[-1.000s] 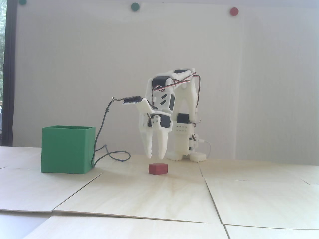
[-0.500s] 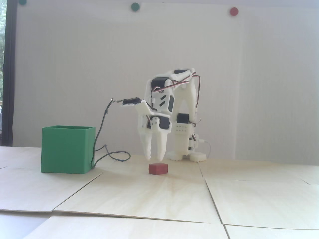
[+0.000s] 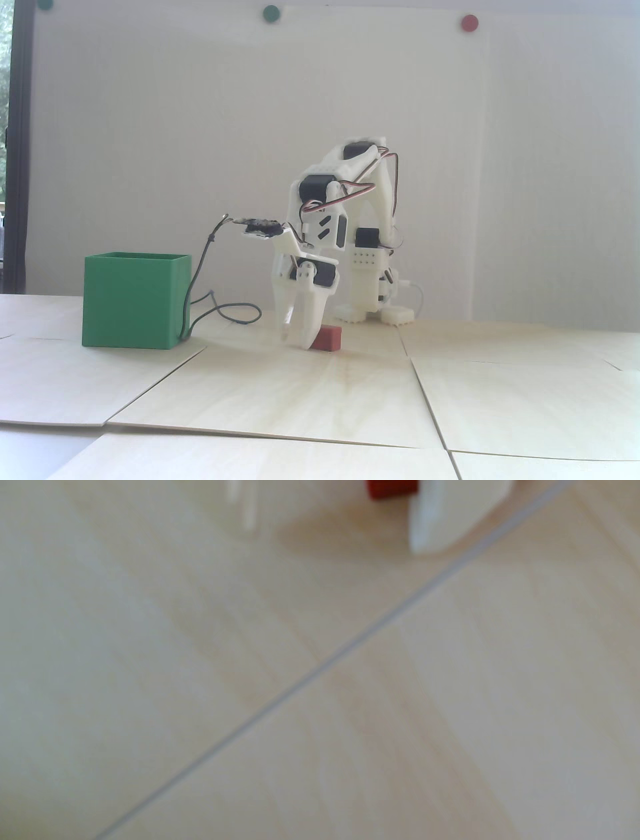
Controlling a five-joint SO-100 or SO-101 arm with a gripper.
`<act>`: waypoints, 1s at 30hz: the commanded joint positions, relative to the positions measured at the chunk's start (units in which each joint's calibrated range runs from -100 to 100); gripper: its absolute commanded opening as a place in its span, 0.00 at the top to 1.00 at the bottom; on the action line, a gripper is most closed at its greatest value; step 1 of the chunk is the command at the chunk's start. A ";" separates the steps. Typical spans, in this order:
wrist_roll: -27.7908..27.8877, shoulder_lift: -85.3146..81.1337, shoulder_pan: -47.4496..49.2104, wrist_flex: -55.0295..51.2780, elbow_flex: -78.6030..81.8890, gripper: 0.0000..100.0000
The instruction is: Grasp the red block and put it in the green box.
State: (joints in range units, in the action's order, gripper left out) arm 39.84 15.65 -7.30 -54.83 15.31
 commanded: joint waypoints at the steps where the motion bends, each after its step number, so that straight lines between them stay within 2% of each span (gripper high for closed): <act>1: 0.09 -0.77 -0.46 1.87 -3.77 0.85; 14: -0.17 -2.03 -1.11 4.57 -4.22 0.85; 26: 0.14 -15.22 -0.62 5.08 -5.02 0.85; 30: 3.52 -16.48 0.34 4.49 -4.93 0.85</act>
State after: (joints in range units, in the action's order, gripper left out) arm 40.35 5.77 -7.30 -50.58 14.77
